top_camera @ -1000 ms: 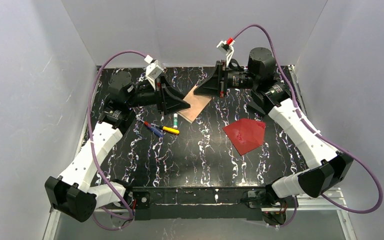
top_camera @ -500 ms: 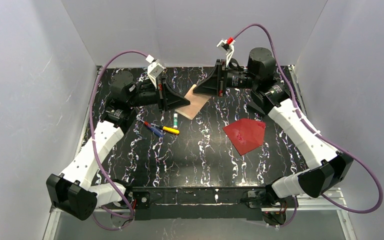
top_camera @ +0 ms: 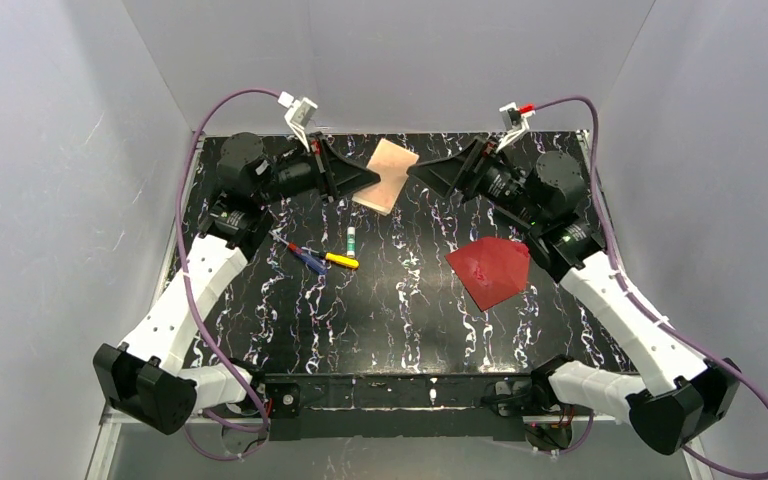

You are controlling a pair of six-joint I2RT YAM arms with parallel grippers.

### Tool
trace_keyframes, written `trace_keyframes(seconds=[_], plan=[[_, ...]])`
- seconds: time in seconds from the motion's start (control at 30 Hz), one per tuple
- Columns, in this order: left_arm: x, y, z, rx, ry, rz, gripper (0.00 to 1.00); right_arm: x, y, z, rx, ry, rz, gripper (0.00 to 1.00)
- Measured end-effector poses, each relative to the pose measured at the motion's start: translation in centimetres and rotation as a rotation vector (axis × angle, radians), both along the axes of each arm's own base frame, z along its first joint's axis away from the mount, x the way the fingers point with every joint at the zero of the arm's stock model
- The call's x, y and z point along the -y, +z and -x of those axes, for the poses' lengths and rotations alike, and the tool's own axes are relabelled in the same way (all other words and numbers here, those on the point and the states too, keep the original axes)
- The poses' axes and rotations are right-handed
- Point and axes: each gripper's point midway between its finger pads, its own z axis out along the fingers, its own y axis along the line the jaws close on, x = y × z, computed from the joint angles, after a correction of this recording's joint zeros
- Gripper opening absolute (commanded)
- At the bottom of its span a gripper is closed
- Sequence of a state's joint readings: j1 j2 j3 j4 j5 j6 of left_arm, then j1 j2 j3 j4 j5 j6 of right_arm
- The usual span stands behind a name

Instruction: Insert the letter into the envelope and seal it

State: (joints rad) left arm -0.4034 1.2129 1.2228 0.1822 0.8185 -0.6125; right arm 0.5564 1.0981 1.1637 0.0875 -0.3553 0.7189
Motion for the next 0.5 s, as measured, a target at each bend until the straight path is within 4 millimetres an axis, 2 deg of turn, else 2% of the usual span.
trace_keyframes(seconds=[0.07, 0.17, 0.27, 0.4, 0.5], plan=[[0.0, 1.2, -0.1, -0.026, 0.012, 0.034, 0.00, -0.3, 0.7, -0.3, -0.027, 0.003, -0.100, 0.97], [0.0, 2.9, -0.2, -0.063, 0.027, 0.093, 0.00, -1.0, 0.5, -0.9, -0.083, 0.019, -0.189, 0.91], [0.1, 3.8, -0.3, -0.108, 0.032, 0.142, 0.00, -1.7, 0.8, -1.6, -0.114, 0.038, -0.250, 0.80], [0.2, 4.6, -0.5, -0.148, 0.033, 0.190, 0.00, -2.7, 2.1, -2.0, -0.120, 0.088, -0.297, 0.56], [0.2, 5.0, -0.7, -0.168, 0.038, 0.214, 0.00, -3.2, 3.6, -1.9, -0.102, 0.131, -0.334, 0.48]])
